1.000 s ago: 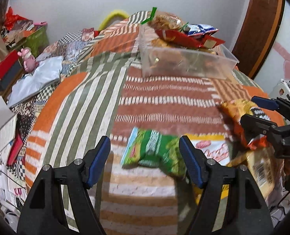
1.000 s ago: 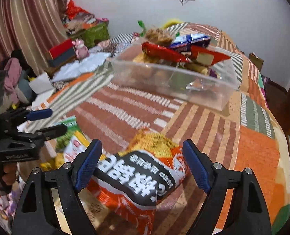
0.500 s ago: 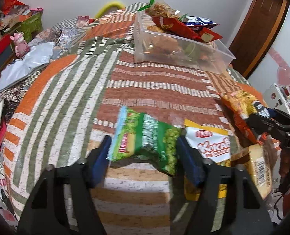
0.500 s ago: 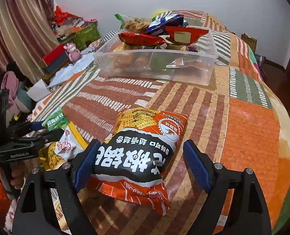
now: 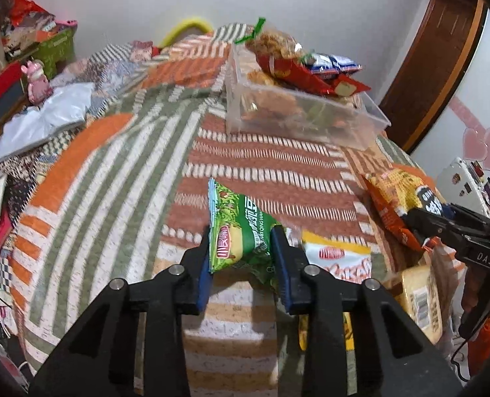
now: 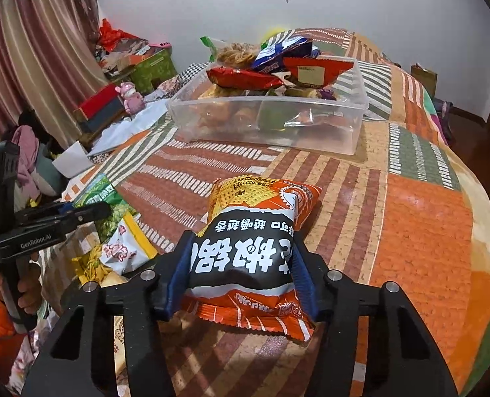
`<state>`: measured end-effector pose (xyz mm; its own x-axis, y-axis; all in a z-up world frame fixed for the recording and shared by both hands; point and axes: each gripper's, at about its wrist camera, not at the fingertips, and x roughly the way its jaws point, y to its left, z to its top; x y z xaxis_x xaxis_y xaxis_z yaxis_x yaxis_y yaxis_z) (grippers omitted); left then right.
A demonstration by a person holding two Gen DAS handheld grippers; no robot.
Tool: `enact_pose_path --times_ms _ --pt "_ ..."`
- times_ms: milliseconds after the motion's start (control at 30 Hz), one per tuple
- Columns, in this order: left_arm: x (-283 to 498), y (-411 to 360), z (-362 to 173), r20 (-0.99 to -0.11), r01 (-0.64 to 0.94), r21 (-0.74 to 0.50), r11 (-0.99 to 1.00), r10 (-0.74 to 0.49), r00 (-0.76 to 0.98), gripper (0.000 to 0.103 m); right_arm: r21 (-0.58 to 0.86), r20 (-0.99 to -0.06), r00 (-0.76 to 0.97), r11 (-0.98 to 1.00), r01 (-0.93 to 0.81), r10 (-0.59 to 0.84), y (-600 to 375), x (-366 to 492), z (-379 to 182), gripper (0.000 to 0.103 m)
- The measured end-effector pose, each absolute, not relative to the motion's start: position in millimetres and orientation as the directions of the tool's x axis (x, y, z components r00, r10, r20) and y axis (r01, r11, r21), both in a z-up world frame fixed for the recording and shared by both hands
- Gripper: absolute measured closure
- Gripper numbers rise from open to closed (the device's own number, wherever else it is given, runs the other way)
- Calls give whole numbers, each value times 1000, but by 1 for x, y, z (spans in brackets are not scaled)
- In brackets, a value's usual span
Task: Organize snacks
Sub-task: 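Grasp the green snack bag with the left gripper while the right grasps the orange-black chip bag, then lower both bags onto the pile in the clear box and open both grippers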
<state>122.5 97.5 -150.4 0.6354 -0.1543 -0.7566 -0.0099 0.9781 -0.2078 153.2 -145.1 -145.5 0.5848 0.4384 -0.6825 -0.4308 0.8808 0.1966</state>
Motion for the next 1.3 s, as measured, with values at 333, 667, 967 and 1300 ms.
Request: enact_pose_path --times_ms 333,667,967,1300 --pt "149 99 -119 -702 -5 -209 978 -146 697 78 214 -617 650 889 -405 444 -156 166 -120 55" --pt "183 88 -91 -650 37 -184 982 -150 745 78 206 -566 723 917 -342 397 -172 199 -97 55" --pt "237 86 -84 -632 47 -182 982 -153 760 78 180 -555 751 933 -311 358 -170 238 -88 55" --pt "286 89 -89 -639 41 -164 986 -138 757 78 116 -563 767 949 -293 306 -159 283 -87 55"
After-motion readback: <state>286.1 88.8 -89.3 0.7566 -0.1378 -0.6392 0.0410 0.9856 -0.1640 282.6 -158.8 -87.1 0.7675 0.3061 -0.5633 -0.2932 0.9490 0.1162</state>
